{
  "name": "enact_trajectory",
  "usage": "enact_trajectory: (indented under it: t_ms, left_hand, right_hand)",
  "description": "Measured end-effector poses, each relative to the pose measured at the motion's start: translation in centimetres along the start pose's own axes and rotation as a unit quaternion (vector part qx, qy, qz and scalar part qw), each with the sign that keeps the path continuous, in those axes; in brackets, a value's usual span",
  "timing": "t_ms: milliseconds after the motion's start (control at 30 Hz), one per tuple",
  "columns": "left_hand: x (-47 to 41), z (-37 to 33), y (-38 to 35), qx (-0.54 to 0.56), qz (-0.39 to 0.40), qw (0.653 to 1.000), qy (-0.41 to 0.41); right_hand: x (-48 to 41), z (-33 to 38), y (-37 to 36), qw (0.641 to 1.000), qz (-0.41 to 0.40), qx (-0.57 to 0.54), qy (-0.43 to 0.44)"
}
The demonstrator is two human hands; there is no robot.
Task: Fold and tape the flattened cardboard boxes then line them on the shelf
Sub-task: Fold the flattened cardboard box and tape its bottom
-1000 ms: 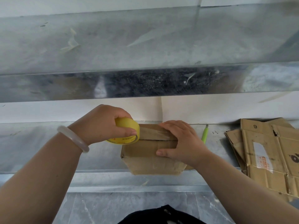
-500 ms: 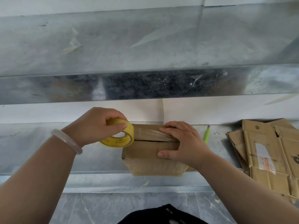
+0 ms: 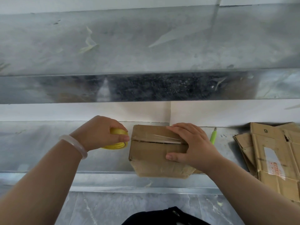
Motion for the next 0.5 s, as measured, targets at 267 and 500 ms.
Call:
enact_trajectory:
  t_ms: [267,500]
  left_hand:
    - [0.2,0.5,-0.9,0.031,-0.006,0.999,-0.011]
    - [0.2,0.9,-1.5,0.053,0.002,0.999,-0.011]
  right_hand:
    - [-0.2,0.0,-0.2,1.0,0.001,0.022,0.015]
    - [-0.3,-0.2,-0.4,0.999,-0.003,0.023,0.03]
Point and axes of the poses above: each hand's wrist, its own x-axis away from the middle knuckle, its own y-axis out of the back of the hand, z = x × y, the point moved 4 cm from there along -x, towards the middle knuckle, and after that the axes turned 8 degrees about -y, right-handed, at the moved point
